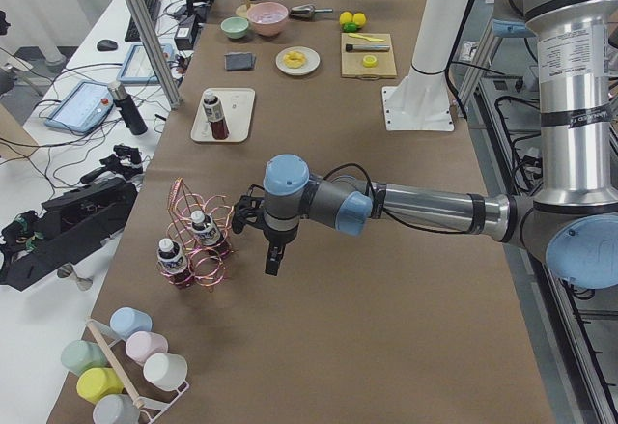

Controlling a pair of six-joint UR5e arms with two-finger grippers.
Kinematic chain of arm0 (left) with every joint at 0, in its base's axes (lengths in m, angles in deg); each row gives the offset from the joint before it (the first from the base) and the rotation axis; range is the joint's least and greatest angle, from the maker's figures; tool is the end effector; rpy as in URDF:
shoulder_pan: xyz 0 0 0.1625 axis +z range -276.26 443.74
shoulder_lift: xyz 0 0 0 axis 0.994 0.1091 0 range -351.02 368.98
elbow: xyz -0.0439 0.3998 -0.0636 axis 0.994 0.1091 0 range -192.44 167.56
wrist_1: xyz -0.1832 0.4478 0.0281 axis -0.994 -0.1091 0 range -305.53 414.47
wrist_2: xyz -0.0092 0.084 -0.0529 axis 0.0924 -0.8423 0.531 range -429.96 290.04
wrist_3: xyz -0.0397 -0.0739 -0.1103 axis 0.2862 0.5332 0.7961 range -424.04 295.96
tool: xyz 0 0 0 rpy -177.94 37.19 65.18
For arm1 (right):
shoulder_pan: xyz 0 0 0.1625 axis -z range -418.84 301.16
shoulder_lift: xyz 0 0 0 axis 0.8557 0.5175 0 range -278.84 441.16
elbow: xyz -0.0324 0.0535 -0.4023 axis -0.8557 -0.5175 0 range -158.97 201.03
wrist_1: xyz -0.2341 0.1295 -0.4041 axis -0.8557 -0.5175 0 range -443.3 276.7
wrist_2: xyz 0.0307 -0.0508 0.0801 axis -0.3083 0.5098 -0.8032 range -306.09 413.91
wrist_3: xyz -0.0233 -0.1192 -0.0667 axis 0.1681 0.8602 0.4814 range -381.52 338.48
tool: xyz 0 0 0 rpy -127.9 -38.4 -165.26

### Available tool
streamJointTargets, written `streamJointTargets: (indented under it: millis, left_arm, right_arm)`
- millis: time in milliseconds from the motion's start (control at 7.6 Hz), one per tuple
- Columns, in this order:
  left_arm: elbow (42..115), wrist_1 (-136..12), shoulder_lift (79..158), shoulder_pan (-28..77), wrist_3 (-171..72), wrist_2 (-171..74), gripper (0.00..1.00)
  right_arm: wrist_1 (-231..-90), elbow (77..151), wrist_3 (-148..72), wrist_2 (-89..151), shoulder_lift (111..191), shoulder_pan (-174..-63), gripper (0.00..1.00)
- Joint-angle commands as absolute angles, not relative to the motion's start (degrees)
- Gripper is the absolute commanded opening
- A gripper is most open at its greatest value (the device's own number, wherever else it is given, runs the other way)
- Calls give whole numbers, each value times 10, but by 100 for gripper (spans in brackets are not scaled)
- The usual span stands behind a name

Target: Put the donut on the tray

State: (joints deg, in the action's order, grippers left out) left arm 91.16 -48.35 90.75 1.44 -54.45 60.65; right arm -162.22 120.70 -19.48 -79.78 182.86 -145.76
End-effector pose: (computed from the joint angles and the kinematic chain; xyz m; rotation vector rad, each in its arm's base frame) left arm 0.0288 -0.5341 0.5907 0.1948 0.7403 0.0812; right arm 0.0109 -0.4986 0.6608 0.1435 -0.7628 -0.1451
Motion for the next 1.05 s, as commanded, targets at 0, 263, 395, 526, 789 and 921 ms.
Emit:
streamJointTargets:
  millis: [0,263,395,526,789,921]
  left_arm:
    - [911,-481,896,13,-568,634,97]
    - [905,-480,896,13,-567,644,97]
    - [907,-479,895,12,-564,646,98]
    - [904,-481,895,13,-566,643,97]
    - [905,-482,895,12,-567,642,98]
    - [904,-483,895,11,-567,641,97]
  right_arm:
    - [-1622,1207,-195,-802,1829,-1458,100]
    - [-1627,1206,-196,-803,1829,-1458,100]
    - [-1627,1205,-196,-802,1829,-1458,100]
    - [-1626,1204,-196,-802,1830,-1458,100]
    - [-1622,1206,-196,-803,1836,-1458,100]
    - [-1622,1207,-196,-803,1837,-1458,100]
